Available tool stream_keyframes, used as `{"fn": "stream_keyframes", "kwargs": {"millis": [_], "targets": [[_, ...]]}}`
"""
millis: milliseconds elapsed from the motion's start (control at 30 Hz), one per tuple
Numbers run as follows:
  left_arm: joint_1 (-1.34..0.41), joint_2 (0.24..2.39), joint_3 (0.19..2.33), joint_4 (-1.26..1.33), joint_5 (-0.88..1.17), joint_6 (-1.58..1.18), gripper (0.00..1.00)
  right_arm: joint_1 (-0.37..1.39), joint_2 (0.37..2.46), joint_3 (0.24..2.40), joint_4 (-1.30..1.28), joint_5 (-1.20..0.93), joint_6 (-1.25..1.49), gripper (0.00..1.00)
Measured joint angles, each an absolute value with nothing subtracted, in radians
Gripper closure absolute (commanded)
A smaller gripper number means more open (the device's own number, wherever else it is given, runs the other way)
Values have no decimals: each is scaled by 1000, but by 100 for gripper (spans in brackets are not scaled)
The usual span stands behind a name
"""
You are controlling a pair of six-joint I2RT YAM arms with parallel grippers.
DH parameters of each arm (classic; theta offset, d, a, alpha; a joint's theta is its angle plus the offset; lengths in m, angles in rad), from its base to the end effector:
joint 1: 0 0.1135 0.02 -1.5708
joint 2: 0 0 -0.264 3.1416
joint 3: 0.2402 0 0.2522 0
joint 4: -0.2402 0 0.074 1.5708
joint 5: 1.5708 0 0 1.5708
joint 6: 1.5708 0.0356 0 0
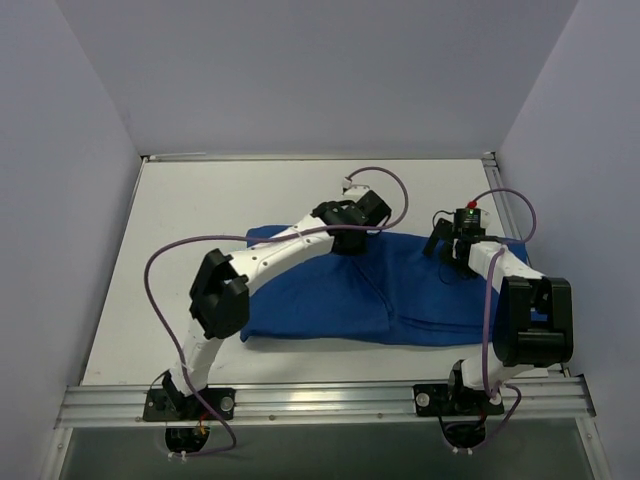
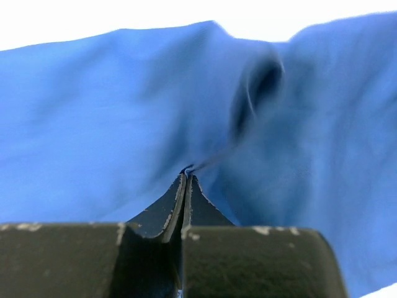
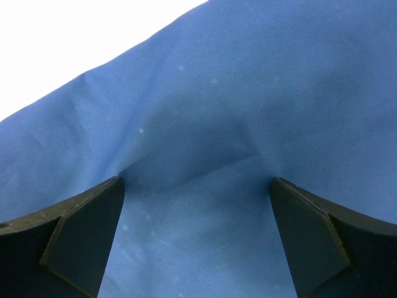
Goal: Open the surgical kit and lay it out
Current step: Open the surgical kit at the center of the board.
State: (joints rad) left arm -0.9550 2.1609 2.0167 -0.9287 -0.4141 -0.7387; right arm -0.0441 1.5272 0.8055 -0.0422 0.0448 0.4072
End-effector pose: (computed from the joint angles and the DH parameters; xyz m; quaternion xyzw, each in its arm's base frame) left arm 0.2825 -0.3745 0.2634 0.0520 0.9484 -0.0487 0.3090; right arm 0.3108 -0.0153 0.1847 0.2143 0.8942 0.0506 0.3898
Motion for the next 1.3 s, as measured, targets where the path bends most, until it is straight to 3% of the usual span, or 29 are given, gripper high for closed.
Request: {"fn": "stream_keyframes", "kwargs": {"millis": [200,567,733,933,1133,1167,1200,1233,1267,1300], "targets": [[-791,1878,1779,-869,-448,-740,98,-44,1526,805,-41,46,407,1],[-290,1408,1233,-717,-484,-584,98,-44,1514,806,-42,71,400,1],[-10,1187,1068,-530,-447,-411,98,-44,1514,806,-42,80,395,1],[215,1147,977,-337,-331,-211,98,-44,1515,806,-50,128,392,1],[352,1248,1016,-307,-390,-169,98,-44,1553,821,-76,181,392,1],[364,1292,1043,-317,-410,-172,89,-44,1555,823,-79,187,392,1],[375,1340,1074,-325,-428,-173,68,-44,1555,823,-81,194,392,1],[385,1386,1103,-335,-448,-177,43,-44,1555,825,-84,202,392,1],[397,1429,1132,-357,-466,-189,5,-44,1555,827,-86,208,392,1],[408,1469,1167,-392,-479,-202,6,-44,1555,828,-87,214,392,1]]}}
